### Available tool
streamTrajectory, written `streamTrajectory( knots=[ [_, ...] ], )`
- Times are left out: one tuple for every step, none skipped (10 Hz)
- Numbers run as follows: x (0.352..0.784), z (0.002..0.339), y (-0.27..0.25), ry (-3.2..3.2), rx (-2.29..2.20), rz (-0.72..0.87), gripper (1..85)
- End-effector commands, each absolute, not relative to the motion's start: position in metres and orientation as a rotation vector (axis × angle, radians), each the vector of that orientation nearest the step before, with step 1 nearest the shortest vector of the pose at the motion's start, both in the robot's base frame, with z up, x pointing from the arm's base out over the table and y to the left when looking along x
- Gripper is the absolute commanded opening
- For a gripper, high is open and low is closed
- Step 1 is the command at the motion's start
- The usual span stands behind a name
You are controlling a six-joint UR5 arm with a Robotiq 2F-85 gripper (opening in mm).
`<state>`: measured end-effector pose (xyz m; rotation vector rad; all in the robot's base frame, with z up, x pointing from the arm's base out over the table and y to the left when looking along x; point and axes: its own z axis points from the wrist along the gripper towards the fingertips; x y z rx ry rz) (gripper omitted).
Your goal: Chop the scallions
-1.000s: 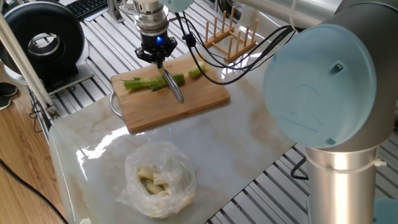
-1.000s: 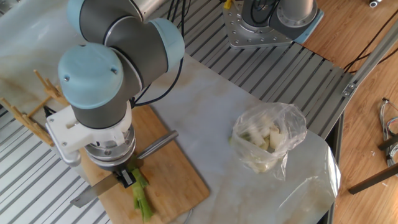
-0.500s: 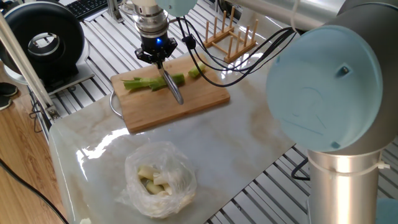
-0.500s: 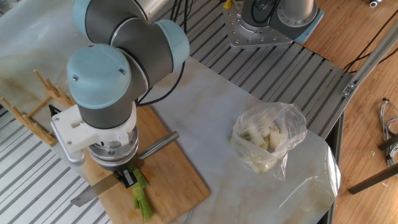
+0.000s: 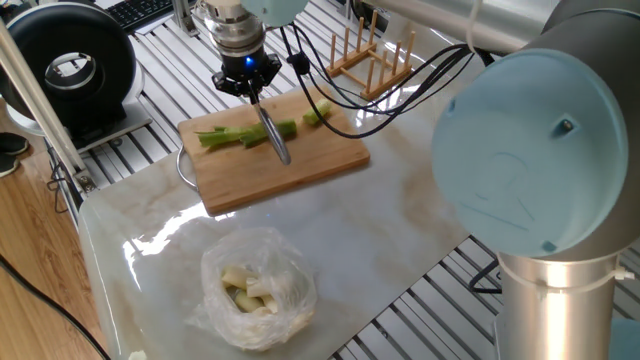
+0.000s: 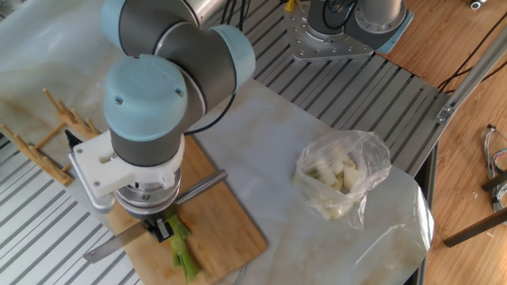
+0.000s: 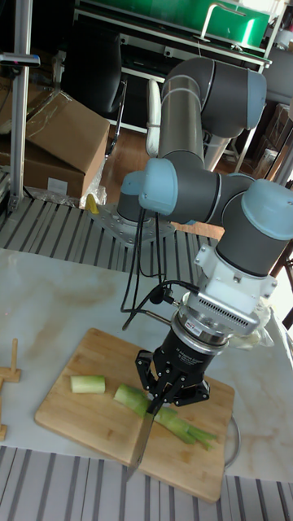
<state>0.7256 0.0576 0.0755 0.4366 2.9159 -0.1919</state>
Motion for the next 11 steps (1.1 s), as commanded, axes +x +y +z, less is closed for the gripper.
streamTrajectory(
  knots=[
    [0.732, 0.065, 0.06, 2.898, 0.444, -0.176, 1.0],
    [0.734, 0.062, 0.06, 2.895, 0.442, -0.166, 1.0],
    [0.734, 0.061, 0.059, 2.896, 0.44, -0.162, 1.0],
    [0.735, 0.059, 0.056, 2.895, 0.433, -0.162, 1.0],
    [0.735, 0.059, 0.056, 2.894, 0.43, -0.162, 1.0],
    [0.734, 0.065, 0.06, 2.906, 0.441, -0.165, 1.0],
    [0.733, 0.073, 0.065, 2.917, 0.444, -0.166, 1.0],
    [0.73, 0.081, 0.069, 2.941, 0.435, -0.162, 1.0],
    [0.729, 0.084, 0.072, 2.96, 0.428, -0.119, 1.0],
    [0.73, 0.084, 0.067, 2.959, 0.415, -0.133, 1.0],
    [0.73, 0.083, 0.065, 2.958, 0.412, -0.142, 1.0]
  ],
)
